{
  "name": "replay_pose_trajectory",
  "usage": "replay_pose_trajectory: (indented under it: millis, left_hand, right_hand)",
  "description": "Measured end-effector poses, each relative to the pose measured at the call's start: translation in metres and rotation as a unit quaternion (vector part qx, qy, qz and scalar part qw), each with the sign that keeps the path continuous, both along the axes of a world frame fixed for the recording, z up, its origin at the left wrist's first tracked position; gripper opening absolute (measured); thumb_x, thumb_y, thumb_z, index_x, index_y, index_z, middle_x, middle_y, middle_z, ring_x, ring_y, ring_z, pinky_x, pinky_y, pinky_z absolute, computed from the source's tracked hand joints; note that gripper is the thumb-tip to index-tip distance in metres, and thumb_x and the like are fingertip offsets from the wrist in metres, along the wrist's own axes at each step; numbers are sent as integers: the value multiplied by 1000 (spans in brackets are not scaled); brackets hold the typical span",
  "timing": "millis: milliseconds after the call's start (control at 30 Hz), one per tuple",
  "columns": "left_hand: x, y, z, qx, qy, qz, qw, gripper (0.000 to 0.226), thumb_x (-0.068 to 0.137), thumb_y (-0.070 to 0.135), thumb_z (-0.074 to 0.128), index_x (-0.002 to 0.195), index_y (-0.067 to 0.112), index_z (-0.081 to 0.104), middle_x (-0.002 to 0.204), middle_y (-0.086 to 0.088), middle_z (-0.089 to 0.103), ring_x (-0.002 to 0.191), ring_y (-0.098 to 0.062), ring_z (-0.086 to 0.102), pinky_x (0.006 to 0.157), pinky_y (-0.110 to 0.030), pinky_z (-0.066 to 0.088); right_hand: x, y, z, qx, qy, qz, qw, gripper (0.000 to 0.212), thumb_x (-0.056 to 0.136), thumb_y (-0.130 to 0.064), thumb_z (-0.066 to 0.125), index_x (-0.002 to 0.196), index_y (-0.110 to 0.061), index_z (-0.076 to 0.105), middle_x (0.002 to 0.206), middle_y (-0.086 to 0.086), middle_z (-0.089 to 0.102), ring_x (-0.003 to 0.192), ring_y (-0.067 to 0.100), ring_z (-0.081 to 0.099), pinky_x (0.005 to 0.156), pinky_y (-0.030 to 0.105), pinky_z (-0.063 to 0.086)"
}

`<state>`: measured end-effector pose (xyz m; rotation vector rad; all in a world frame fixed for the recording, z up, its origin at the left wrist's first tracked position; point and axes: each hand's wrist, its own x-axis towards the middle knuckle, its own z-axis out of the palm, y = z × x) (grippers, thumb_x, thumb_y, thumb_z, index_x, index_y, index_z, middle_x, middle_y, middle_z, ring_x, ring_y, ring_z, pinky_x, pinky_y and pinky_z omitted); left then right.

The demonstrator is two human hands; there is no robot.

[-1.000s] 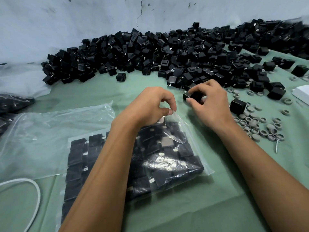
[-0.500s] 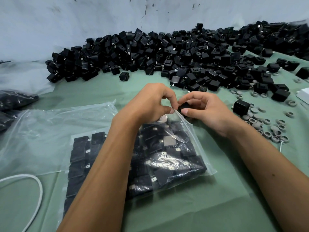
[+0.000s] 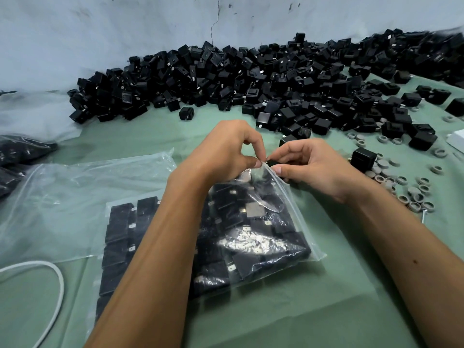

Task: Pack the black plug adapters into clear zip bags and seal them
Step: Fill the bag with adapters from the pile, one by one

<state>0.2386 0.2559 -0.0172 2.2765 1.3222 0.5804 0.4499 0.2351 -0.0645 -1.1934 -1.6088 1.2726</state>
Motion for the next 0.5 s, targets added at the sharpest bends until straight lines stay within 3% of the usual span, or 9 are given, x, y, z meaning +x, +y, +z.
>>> replay_pose_trajectory:
  millis: [300, 433, 500]
  left_hand:
    - [4, 1, 1, 33, 15, -8, 999, 11, 82, 15, 84, 84, 24, 79, 108, 4, 65, 105, -16, 62, 95, -39, 53]
    - [5, 2, -1, 41, 18, -11, 999, 13, 82, 15, 85, 82, 26, 79, 105, 6, 64, 103, -14, 61, 93, -40, 54]
    - [6, 3, -2, 45, 17, -13, 999, 14, 82, 14, 84, 81, 27, 79, 105, 6, 64, 101, -13, 61, 92, -39, 55]
  right_hand:
    - [-4, 0, -1, 27, -20, 4, 999, 9, 92, -13, 75, 95, -17, 81, 72, 25, 65, 62, 28, 49, 54, 31, 39]
    - [-8, -1, -1, 49, -36, 16, 998, 12, 96, -19, 70, 93, -19, 82, 88, 38, 62, 66, 32, 49, 59, 42, 38]
    - [-8, 1, -3, 65, -36, 10, 997, 13, 97, -20, 69, 95, -20, 83, 93, 33, 62, 65, 37, 49, 61, 46, 40]
